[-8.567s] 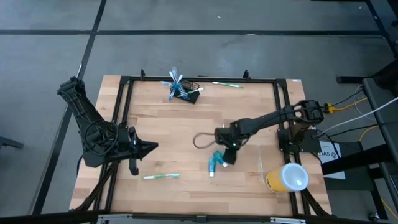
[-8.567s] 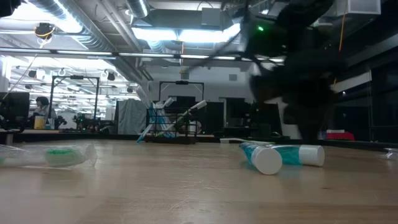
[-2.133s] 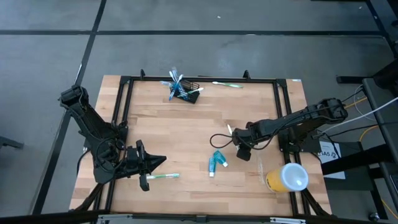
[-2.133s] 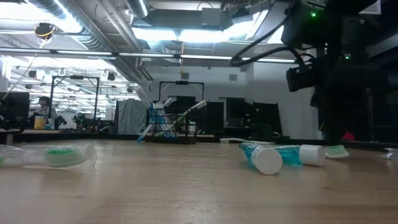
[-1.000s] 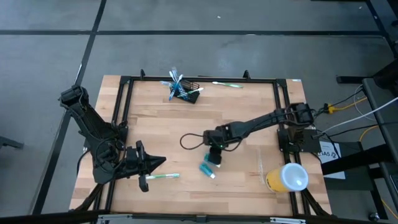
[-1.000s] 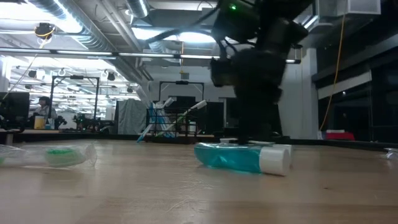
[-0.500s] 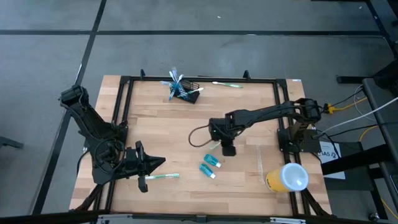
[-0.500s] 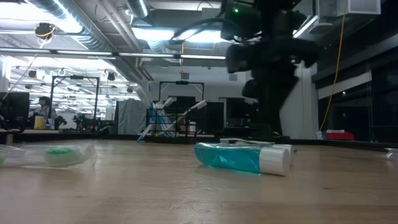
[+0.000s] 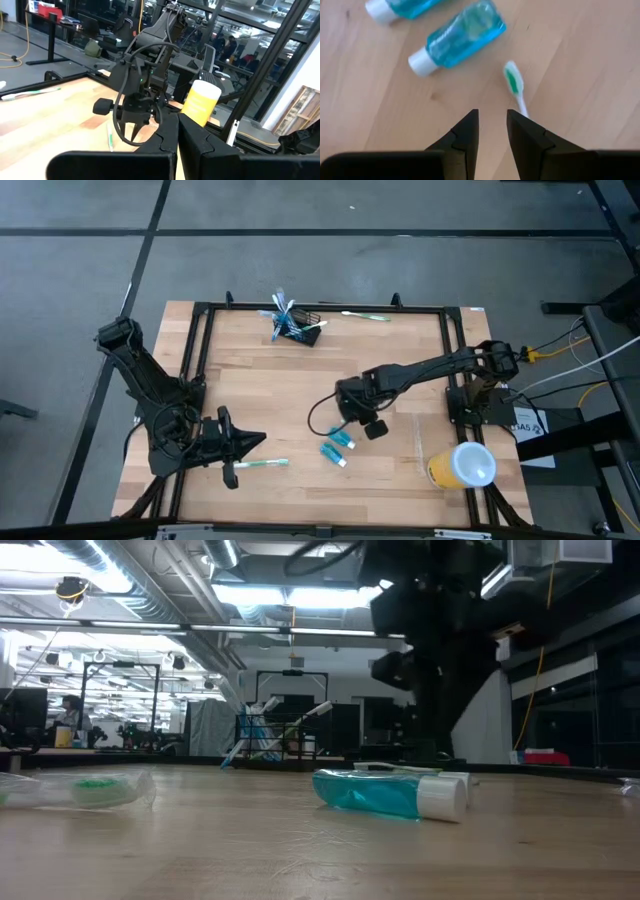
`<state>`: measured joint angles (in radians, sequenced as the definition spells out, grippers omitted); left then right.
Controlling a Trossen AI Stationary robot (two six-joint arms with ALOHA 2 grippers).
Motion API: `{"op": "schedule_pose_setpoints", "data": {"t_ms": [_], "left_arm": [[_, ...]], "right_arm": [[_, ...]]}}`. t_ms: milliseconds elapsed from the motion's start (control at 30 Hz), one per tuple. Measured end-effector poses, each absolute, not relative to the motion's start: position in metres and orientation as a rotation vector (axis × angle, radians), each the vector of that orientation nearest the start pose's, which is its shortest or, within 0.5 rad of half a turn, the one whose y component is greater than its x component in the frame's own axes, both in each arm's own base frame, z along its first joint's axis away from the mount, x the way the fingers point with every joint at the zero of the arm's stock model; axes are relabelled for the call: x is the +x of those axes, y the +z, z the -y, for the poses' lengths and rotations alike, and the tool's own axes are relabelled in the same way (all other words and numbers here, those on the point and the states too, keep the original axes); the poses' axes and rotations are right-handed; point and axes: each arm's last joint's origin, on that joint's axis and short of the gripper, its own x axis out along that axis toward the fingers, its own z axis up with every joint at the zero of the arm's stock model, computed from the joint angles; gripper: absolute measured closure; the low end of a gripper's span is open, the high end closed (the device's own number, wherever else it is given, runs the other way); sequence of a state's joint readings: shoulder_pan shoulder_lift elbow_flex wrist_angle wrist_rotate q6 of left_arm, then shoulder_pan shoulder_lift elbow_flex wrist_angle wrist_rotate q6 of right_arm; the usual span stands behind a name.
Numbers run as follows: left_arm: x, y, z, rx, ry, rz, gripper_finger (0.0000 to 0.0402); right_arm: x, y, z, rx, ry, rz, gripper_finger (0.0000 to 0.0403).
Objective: Pick & Place toothbrushing station
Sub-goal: Put the green toothbrush into the wire organizer
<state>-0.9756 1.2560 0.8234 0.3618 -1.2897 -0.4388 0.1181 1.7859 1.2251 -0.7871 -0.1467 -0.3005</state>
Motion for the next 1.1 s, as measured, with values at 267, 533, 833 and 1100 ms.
{"op": "schedule_pose_setpoints", "data": {"t_ms": [267,533,833,1100], "left_arm": [[0.170,0.301,0.200,-0.362,0.320,0.039,0.0399],[0.170,0.301,0.200,-0.363,0.321,0.039,0.0397],[0.170,0.301,0.201,-0.379,0.320,0.043,0.0397],[0.170,0.303,0.201,-0.411,0.318,0.054,0.0399]], "right_arm": [[0.339,0.187,-0.045,-0.247,0.445,-1.259,0.0298],[0.345,0.169,-0.047,-0.231,0.473,-1.289,0.0298],[0.353,0.166,-0.046,-0.259,0.458,-1.232,0.0298],[0.360,0.144,-0.046,-0.261,0.464,-1.266,0.0298]]}}
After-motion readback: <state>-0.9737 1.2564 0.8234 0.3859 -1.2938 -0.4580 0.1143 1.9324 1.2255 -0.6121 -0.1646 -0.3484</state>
